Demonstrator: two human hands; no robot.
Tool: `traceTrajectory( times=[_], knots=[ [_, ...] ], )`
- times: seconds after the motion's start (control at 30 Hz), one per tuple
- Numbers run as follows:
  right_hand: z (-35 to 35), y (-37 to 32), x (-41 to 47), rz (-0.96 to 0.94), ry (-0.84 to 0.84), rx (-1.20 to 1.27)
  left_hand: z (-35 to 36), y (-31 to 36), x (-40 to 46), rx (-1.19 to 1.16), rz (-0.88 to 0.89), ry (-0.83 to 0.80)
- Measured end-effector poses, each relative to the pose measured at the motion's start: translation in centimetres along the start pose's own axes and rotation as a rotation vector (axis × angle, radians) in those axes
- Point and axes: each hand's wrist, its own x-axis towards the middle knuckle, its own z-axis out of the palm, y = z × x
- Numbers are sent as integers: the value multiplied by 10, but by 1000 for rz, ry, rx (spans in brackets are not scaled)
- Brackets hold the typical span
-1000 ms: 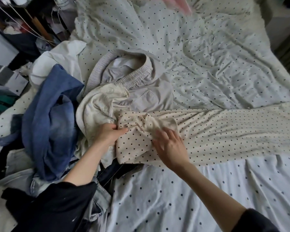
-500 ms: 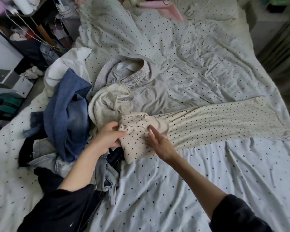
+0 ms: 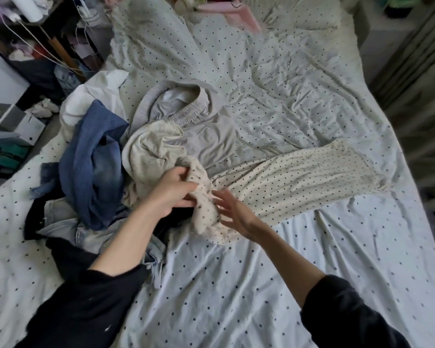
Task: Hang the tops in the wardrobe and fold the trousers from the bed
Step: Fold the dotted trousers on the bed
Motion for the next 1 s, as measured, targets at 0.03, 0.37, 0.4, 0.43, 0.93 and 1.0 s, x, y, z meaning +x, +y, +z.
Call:
traceTrajectory(
  times=[0.03, 0.37, 0.4, 0.43, 0.93, 1.0],
  knots=[
    [-15, 1, -1, 8, 25, 61, 20, 3, 6, -18, 9, -5],
    [-124, 23, -13, -93, 540, -428, 93, -55, 52, 195, -78, 104],
    [-124, 27, -11, -123, 550, -558, 87, -68, 55, 186, -124, 182],
    [-121, 31, -9, -164, 553, -676, 82, -79, 57, 150, -176, 225],
    [-87, 47, 30, -93, 355, -1172, 67, -102, 72, -407, -419, -39],
    [-81, 46, 26, -51, 362, -1148, 64, -98, 66, -444, -389, -62]
  ],
)
